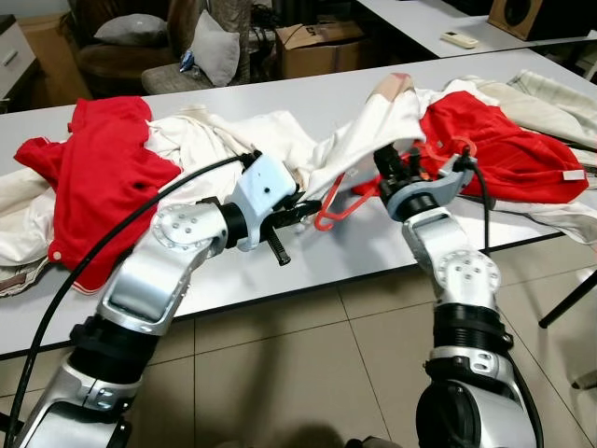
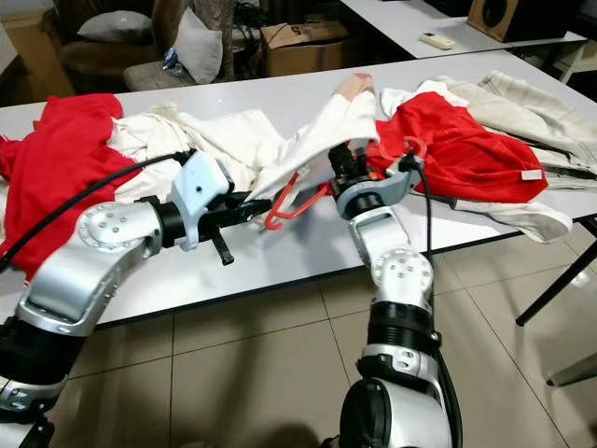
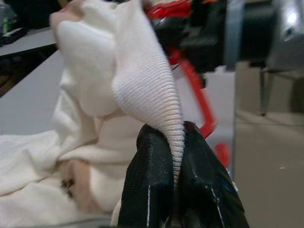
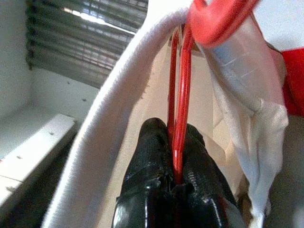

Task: Hang hanger

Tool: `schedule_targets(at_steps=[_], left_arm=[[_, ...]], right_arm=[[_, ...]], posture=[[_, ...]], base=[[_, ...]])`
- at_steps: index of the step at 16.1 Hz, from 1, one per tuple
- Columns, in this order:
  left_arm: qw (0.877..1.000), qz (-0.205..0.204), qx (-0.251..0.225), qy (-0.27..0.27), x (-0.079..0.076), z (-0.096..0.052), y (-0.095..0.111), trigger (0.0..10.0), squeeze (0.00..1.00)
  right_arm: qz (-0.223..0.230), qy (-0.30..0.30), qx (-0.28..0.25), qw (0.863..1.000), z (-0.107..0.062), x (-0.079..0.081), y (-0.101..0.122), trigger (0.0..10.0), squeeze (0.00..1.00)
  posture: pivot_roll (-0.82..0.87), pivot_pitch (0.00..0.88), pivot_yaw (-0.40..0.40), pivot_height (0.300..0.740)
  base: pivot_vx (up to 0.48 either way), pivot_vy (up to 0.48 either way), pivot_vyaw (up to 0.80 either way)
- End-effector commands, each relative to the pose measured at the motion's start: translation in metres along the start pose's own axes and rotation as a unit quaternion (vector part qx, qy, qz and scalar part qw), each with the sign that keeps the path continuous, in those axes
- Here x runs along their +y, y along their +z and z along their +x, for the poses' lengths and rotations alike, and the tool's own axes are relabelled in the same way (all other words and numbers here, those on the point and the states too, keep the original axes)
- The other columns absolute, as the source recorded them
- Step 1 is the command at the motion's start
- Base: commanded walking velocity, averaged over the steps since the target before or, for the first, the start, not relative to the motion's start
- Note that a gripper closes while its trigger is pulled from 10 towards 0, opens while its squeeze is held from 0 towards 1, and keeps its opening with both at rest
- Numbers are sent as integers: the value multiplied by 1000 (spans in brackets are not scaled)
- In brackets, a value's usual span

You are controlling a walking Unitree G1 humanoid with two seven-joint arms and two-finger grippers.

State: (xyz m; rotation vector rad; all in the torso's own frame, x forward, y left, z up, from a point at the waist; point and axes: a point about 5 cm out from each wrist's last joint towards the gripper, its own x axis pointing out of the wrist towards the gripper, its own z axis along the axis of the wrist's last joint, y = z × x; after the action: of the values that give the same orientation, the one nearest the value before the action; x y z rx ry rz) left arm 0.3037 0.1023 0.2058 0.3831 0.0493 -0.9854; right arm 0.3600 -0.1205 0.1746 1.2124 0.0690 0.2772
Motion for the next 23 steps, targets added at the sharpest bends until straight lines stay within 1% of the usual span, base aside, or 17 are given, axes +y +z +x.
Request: schedule_targets(at_steps=[1, 3, 5, 7, 8, 9, 10, 11, 14, 15, 16, 17, 19, 20, 21, 22, 23], left_arm=[[1000, -6, -11, -15, 1, -5, 10, 0, 0], [998, -20, -10, -66, -7, -12, 19, 0, 0], [995, -34, -13, -92, -11, -15, 24, 0, 0], [992, -65, -26, -104, -11, -14, 31, 0, 0], [991, -82, -39, -96, -8, -13, 35, 0, 0], [990, -102, -57, -74, -2, -10, 42, 863, 0], [987, -130, -77, -54, 4, -7, 50, 196, 0], [982, -156, -95, -51, 7, -4, 58, 0, 0], [972, -187, -133, -40, 15, -2, 72, 0, 0], [972, -179, -144, 41, 34, 0, 77, 784, 0], [970, -159, -152, 106, 51, -2, 81, 392, 0], [966, -132, -158, 156, 64, -7, 88, 0, 0], [953, -119, -205, 189, 79, -20, 107, 0, 0], [953, -107, -215, 184, 81, -24, 116, 0, 0], [956, -101, -210, 175, 79, -25, 118, 0, 0], [968, -88, -187, 144, 70, -20, 114, 0, 0], [974, -88, -176, 110, 58, -15, 111, 0, 0]], right_arm=[[-33, 24, 0, 999, 7, 14, -2, 0, 0], [-35, 21, -6, 999, 9, 14, -3, 0, 0], [-48, 20, -6, 999, 9, 14, -4, 0, 0], [-86, 19, 0, 996, 11, 15, -8, 0, 0], [-108, 26, 12, 994, 11, 17, -11, 0, 0], [-148, 42, 40, 987, 9, 22, -20, 0, 0], [-187, 56, 63, 979, 7, 25, -29, 0, 0], [-199, 59, 72, 976, 6, 25, -34, 0, 0], [-212, 62, 93, 971, 4, 25, -41, 0, 0], [-213, 89, 131, 964, -3, 31, -49, 0, 0], [-212, 102, 139, 962, -8, 36, -50, 0, 0], [-217, 79, 135, 964, -10, 31, -46, 0, 0], [-245, 45, 163, 955, -17, 15, -47, 0, 0], [-251, 33, 176, 951, -21, 9, -47, 0, 0], [-252, 30, 176, 951, -23, 8, -47, 0, 0], [-227, 29, 164, 960, -26, 11, -42, 0, 0], [-231, 29, 155, 960, -26, 12, -39, 0, 0]], posture=[[-83, 0, 39, 740], [-82, 0, 38, 740], [-81, 0, 38, 740], [-83, 0, 40, 740], [-85, 0, 43, 740], [-85, 0, 44, 740], [-85, 0, 45, 740], [-85, 0, 46, 740], [-83, 0, 49, 740], [-84, 0, 52, 740], [-84, 0, 52, 740], [-88, 0, 58, 740], [-94, 0, 65, 740], [-91, 0, 64, 740], [-90, 0, 63, 740], [-88, 0, 63, 740], [-87, 0, 62, 740]], base=[[0, 0, 0], [0, 0, 0], [0, 0, 0], [0, 0, 0], [0, 0, 0], [0, 0, 0], [0, 0, 0], [0, 0, 0], [0, 0, 0], [0, 0, 0], [0, 0, 0], [0, 0, 0], [0, 0, 0], [0, 0, 0], [0, 0, 0], [0, 0, 0], [0, 0, 0]])
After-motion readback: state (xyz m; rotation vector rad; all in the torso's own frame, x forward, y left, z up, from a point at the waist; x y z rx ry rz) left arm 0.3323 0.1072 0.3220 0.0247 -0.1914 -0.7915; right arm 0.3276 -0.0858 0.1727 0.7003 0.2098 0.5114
